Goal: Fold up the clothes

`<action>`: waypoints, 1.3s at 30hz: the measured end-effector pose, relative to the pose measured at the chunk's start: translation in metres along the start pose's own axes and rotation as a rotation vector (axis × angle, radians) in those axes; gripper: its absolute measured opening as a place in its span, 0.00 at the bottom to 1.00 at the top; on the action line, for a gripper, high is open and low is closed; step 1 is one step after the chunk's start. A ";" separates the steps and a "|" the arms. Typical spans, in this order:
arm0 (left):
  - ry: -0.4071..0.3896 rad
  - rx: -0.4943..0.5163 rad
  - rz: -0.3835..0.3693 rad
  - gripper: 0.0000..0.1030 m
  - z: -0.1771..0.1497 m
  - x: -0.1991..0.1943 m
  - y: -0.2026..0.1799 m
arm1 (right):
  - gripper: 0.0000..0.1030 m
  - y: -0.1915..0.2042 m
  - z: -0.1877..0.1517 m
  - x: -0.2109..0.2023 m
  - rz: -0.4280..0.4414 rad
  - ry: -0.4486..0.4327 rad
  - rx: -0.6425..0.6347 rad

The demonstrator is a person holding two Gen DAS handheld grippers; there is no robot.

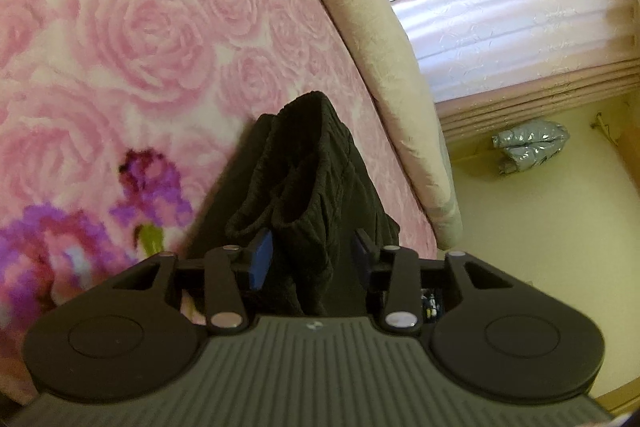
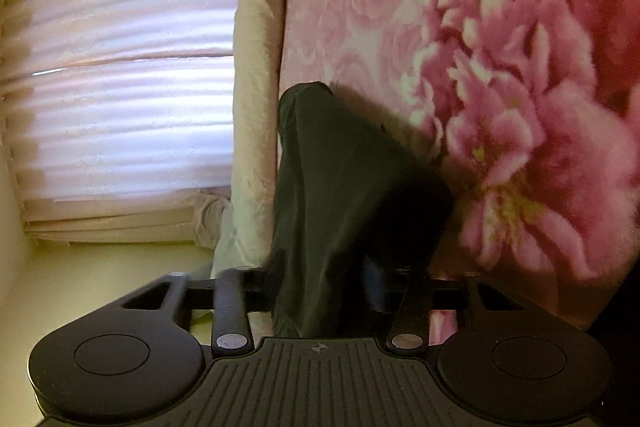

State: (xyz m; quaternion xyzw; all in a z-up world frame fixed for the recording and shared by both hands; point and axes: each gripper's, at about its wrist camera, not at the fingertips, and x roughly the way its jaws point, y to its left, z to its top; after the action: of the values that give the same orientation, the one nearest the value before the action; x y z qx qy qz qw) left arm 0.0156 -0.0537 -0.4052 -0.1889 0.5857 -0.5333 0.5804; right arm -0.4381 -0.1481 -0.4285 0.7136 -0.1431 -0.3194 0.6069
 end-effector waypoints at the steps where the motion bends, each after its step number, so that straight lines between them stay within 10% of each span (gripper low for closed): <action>1: -0.002 0.026 0.009 0.09 0.000 0.000 -0.001 | 0.11 0.001 0.000 0.001 -0.024 -0.002 -0.018; 6: -0.024 0.141 -0.040 0.07 0.001 -0.016 -0.002 | 0.04 0.006 -0.004 -0.006 -0.012 -0.003 -0.149; 14: -0.057 0.329 0.084 0.12 -0.015 -0.010 -0.011 | 0.04 0.022 -0.027 -0.007 -0.184 0.005 -0.472; 18: -0.098 0.510 0.227 0.08 -0.025 -0.026 -0.041 | 0.49 0.049 -0.049 -0.017 -0.304 -0.023 -0.713; 24: -0.141 0.690 0.158 0.08 -0.032 -0.035 -0.090 | 0.49 0.087 -0.094 -0.045 -0.340 -0.200 -1.032; 30: -0.052 0.768 0.311 0.08 -0.045 0.016 -0.070 | 0.49 0.076 -0.122 0.012 -0.432 -0.166 -1.277; 39: -0.108 0.806 0.337 0.03 -0.055 0.026 -0.049 | 0.49 0.029 -0.127 0.065 -0.578 -0.065 -1.455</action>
State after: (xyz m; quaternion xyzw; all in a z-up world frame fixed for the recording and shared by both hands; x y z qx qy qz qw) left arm -0.0585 -0.0709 -0.3895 0.1234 0.3223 -0.6064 0.7164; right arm -0.3034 -0.0949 -0.4115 0.1360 0.2760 -0.4989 0.8102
